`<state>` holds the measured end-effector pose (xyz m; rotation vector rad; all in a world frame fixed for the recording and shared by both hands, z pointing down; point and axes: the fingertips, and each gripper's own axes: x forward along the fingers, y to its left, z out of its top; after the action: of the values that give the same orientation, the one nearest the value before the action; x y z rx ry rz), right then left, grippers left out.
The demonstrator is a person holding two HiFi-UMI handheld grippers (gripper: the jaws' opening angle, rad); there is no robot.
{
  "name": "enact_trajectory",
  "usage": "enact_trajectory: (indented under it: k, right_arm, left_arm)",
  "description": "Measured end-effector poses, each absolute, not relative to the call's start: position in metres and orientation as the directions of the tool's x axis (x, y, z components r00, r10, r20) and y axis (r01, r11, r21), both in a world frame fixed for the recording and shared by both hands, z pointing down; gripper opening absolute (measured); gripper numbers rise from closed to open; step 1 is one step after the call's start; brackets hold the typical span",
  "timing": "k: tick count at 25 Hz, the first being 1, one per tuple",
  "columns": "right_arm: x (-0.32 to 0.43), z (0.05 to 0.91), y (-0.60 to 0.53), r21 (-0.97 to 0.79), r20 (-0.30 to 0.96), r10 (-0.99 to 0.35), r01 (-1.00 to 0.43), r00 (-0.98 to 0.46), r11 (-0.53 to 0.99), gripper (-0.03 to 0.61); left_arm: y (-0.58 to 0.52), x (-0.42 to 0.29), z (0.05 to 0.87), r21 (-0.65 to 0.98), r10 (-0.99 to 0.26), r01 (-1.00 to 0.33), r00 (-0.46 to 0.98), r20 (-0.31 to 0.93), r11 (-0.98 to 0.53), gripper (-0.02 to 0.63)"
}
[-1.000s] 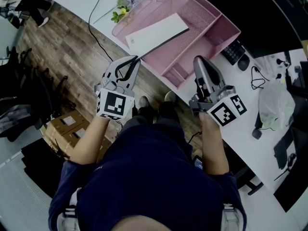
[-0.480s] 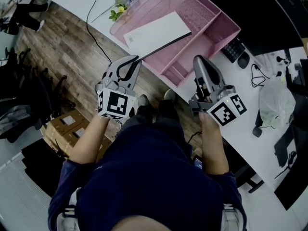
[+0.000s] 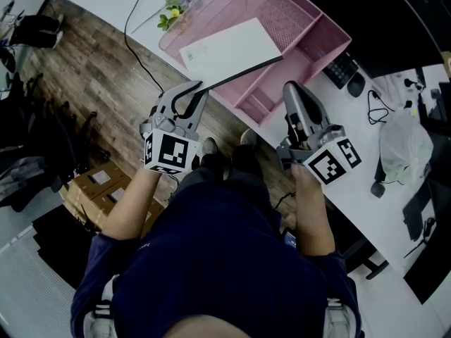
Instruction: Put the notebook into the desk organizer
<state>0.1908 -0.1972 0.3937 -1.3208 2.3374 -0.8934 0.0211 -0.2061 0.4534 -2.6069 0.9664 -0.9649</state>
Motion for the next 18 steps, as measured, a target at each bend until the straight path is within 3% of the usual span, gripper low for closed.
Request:
enact_trajectory:
  k: [12, 18]
  right_arm:
    - [0.1901, 0.3961, -0.1923, -0.653, 0.045, -0.857, -0.664, -0.514, 0.364, 0.003]
    - [0.1880, 0.3937, -0.1893, -0.649, 0.044, -0.860, -0.669, -0.508, 0.362, 0.003]
  left_arm:
    - [-0.2039, 0.0222, 0.4543, -0.370, -0.632, -0.514, 0.592, 0.500, -0.774, 0.091]
    - [-0.1988, 0.0252, 0.4518, -0.355, -0.614, -0.502, 0.617, 0.492, -0.789, 0.138]
